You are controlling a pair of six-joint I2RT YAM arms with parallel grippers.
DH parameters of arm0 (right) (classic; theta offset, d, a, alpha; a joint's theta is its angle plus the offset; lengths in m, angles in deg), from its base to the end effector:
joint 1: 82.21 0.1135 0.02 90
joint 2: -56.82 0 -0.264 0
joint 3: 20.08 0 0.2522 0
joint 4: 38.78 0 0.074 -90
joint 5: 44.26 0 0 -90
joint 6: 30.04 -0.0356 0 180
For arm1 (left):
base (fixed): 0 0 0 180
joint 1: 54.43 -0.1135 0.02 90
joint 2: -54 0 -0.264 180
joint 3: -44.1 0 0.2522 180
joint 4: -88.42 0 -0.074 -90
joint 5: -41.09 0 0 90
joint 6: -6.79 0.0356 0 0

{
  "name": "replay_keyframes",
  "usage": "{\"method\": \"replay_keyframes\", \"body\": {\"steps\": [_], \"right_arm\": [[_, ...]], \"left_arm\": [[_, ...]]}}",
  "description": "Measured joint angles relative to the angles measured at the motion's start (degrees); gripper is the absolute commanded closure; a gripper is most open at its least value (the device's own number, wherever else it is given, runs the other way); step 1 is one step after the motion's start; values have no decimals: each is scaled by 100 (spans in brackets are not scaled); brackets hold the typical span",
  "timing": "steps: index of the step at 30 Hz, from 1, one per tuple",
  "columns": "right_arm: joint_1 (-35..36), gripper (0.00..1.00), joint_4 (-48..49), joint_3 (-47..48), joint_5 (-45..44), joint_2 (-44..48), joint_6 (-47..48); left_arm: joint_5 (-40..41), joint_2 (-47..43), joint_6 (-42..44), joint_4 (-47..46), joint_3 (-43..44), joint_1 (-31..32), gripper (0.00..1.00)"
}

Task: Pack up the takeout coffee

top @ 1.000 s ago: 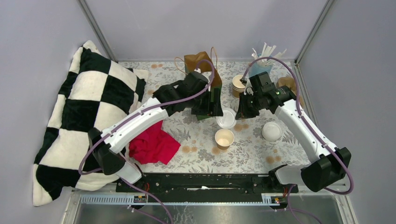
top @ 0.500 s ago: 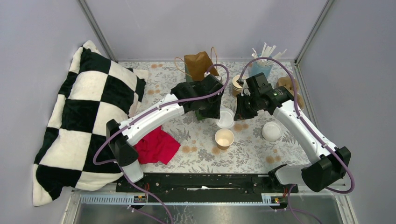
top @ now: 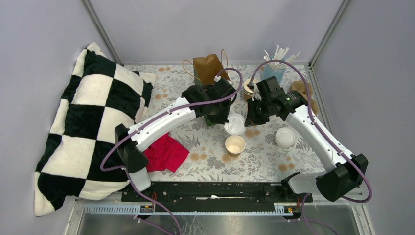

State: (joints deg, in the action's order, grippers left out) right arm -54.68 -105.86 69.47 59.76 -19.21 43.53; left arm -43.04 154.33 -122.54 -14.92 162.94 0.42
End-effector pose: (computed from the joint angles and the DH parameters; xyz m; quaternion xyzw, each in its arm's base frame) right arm 0.2318 0.1306 0.3413 -0.1292 0.9347 0.2236 0.2444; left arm 0.2127 -0.2957 0.3603 0.1158 0.9535 -0.1672 0.2226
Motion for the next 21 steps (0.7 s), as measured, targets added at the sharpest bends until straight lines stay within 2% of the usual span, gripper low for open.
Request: {"method": "replay_keyframes", "body": {"steps": [2,3,4,5,6,8,9,12,17,21], "right_arm": [[20,100,0,13,-2,0,-2],[26,97,-4,24,-2,0,-2],[35,89,-4,35,-2,0,-2],[35,72,-9,55,-4,0,-7],[35,59,-20,79,-9,0,-9],[39,41,-20,153,0,0,-57],[48,34,-24,214,-9,2,-48],[57,21,-24,402,-44,52,-61],[59,3,-15,962,-87,358,-111],[57,0,310,1646,109,813,-197]], "left_arm": [[39,2,9,44,26,0,100],[52,4,15,52,42,0,100],[61,4,15,74,68,0,100],[66,4,15,79,90,0,100],[63,4,11,83,101,-7,100],[31,2,4,74,103,-44,100],[-24,2,2,50,96,-76,100],[-302,-199,-20,-262,-214,-262,100],[-1386,-1379,-203,-1255,-1565,-1064,100],[-2524,-2625,-658,-2741,-2824,-1904,100]]}}
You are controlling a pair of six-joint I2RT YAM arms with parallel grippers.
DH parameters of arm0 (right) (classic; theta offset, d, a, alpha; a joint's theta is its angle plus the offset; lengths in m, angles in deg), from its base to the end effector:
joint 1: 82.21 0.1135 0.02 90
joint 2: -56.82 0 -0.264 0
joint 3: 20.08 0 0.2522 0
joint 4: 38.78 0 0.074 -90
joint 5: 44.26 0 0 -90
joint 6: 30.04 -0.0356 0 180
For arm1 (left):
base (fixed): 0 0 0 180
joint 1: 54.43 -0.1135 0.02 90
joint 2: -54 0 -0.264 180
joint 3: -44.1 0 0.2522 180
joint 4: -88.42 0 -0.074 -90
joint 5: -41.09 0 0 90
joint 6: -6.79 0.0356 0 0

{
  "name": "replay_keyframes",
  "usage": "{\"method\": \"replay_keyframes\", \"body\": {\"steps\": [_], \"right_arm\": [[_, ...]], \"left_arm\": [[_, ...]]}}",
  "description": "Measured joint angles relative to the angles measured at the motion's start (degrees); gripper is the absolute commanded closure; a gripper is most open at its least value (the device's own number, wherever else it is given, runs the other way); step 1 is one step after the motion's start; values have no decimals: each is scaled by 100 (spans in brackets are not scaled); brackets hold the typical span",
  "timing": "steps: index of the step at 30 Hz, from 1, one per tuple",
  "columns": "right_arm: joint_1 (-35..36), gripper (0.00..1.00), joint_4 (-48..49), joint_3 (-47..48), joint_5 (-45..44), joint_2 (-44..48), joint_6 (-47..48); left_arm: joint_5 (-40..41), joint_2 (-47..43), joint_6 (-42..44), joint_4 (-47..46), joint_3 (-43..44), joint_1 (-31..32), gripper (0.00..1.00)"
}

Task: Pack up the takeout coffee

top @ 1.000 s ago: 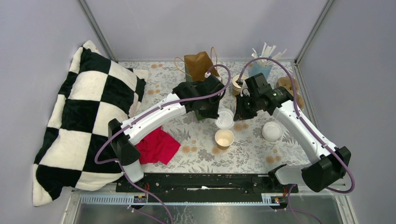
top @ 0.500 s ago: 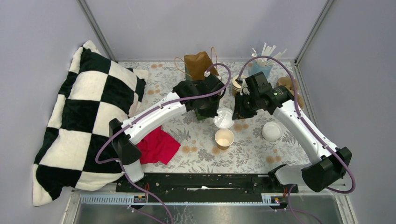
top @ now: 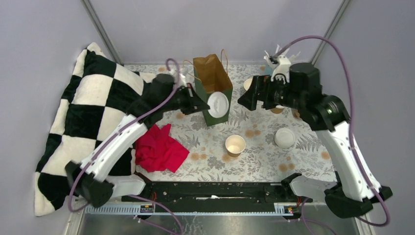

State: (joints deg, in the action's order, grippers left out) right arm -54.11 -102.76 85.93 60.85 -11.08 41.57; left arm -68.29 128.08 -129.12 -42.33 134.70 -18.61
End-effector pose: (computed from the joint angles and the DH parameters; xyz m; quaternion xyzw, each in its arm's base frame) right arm 0.1867 0.1102 0.4665 -0.1406 0.8312 0.3101 0.4396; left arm 0.2200 -0.1734 0.3809 0.0043 0.8689 -0.4208 0.2606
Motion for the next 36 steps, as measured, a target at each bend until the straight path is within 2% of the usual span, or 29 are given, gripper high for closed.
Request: {"method": "replay_keyframes", "body": {"steps": [2,5,11,15,18,22,28,36], "right_arm": [[2,0,354,155,302,254,-103],[2,0,1005,160,1071,474,-417],[9,0,2879,-422,2601,297,-1650],[9,0,3672,-686,3132,-140,-2391],[9,0,3945,-706,3300,-264,-2695],[9,0,4271,-706,3469,-260,-2949],[9,0,4857,-837,3711,-245,-3265],[96,0,4999,-855,3893,-264,-3327]], "left_arm": [[-691,-590,-481,-1202,-763,-396,100],[-1530,-994,-1399,-3239,-1609,-656,100],[-2400,-619,-3674,-7403,-2535,-669,100],[-2575,-339,-4363,-8649,-2549,-669,100],[-2677,-273,-4616,-9117,-2529,-669,100],[-2761,-260,-4712,-9291,-2474,-669,100],[-2809,-260,-4592,-9040,-2428,-669,100],[-2820,-256,-4468,-8780,-2413,-669,100]]}}
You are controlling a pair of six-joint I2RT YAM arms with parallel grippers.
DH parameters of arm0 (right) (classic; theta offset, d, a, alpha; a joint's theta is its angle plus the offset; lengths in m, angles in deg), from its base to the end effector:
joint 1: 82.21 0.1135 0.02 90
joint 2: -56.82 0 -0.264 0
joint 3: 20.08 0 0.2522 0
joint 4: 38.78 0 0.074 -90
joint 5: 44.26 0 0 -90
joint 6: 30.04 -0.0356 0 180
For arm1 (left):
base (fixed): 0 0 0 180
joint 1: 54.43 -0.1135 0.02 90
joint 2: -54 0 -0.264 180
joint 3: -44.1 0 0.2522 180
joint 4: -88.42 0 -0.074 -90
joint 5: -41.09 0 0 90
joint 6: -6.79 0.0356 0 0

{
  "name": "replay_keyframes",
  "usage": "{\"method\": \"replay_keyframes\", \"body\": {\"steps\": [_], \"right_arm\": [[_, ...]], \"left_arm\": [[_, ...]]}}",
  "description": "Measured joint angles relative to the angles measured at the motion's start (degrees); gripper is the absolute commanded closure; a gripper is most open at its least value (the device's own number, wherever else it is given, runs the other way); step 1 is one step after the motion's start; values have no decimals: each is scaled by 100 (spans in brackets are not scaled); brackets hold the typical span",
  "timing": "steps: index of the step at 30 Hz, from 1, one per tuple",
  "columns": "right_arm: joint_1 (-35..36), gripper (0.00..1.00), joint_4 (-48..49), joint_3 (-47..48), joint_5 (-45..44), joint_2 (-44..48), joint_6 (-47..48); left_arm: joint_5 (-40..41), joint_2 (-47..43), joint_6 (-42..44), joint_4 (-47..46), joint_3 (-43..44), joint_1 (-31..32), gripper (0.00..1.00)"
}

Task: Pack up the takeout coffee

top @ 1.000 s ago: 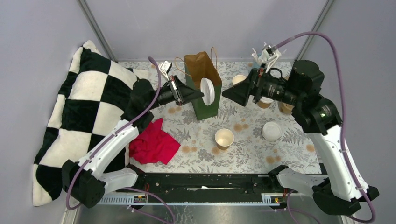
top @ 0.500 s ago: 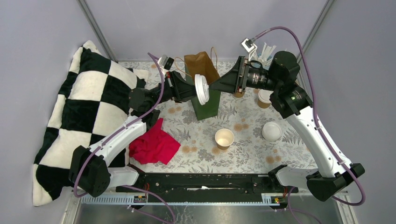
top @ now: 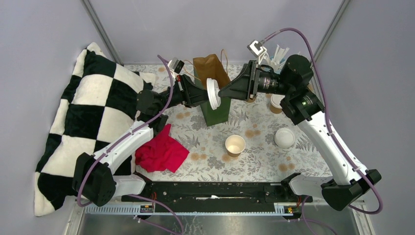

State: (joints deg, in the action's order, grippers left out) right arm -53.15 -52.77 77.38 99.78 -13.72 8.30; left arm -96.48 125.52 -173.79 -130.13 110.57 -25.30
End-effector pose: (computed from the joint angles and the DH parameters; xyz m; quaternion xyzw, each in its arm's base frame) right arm 0.2040 0.1463 0.4978 -0.2397 0.6139 0.6669 0.3477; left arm 0.2224 -0.1540 0.3958 0.0841 0.5538 -0.7929 0.2397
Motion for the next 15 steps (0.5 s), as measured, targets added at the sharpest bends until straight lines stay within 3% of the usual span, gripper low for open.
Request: {"method": "replay_keyframes", "body": {"steps": [15], "right_arm": [[138,0,-396,37,-59,-173,299]], "left_arm": [[-44,35,203,334,22,-17,100]]}}
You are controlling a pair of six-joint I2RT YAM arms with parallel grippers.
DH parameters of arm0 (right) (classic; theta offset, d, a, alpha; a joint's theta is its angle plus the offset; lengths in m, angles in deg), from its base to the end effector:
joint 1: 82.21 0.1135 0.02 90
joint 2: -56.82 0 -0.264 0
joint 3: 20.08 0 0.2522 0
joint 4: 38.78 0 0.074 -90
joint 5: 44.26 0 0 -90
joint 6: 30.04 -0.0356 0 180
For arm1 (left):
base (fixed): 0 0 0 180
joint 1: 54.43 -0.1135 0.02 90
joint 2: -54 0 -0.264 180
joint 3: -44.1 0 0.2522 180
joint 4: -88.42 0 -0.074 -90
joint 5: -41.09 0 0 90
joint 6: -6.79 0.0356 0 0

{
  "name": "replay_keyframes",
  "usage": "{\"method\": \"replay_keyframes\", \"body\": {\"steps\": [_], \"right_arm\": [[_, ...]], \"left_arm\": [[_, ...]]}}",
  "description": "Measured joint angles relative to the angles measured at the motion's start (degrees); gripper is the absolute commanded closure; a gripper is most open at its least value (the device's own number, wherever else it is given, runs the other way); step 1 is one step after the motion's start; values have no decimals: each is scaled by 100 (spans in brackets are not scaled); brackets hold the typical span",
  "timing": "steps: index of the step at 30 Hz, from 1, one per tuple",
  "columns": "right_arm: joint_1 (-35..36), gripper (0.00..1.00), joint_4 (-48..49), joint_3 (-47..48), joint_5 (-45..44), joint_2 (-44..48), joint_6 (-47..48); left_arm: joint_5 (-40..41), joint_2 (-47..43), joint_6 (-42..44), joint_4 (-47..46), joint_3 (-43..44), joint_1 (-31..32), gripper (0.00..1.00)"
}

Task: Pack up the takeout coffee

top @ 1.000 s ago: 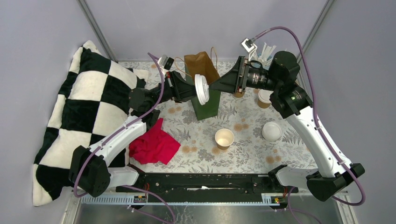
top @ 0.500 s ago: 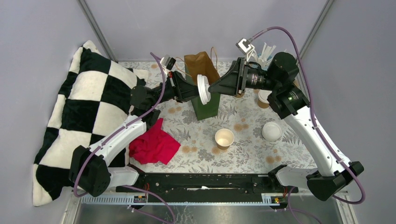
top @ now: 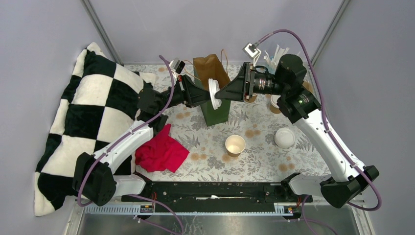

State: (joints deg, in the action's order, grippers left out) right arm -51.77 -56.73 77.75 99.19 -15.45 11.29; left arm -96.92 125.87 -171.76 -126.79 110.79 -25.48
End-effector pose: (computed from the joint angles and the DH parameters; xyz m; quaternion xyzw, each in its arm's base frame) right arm 0.2110 0.1571 0.4864 -0.2409 0.6344 0.6564 0.3296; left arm 0.2267 -0.1556 0.3906 0.0789 0.5713 -0.7819 0.2367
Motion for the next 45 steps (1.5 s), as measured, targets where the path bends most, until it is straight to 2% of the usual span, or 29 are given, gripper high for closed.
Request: {"method": "replay_keyframes", "body": {"steps": [8,21,23,25,27,31,38,45], "right_arm": [[0,0,-155,7,-48,-2,87],[0,12,-304,31,-138,-7,94],[0,12,-330,39,-138,-9,94],[4,13,-332,46,-138,-11,94],[11,13,-334,50,-144,-11,94],[20,6,-385,74,-142,-26,94],[28,14,-400,105,-146,-68,96],[31,10,-496,133,-186,-109,166]], "left_arm": [[-2,-15,120,219,9,0,100],[4,-68,236,433,31,-17,100],[7,-79,247,452,31,-17,95],[11,-96,267,476,31,-24,100],[20,-114,280,522,31,-39,100],[24,-153,326,616,31,-46,100],[24,-168,350,682,31,-57,100],[26,-184,407,809,31,-101,100]]}}
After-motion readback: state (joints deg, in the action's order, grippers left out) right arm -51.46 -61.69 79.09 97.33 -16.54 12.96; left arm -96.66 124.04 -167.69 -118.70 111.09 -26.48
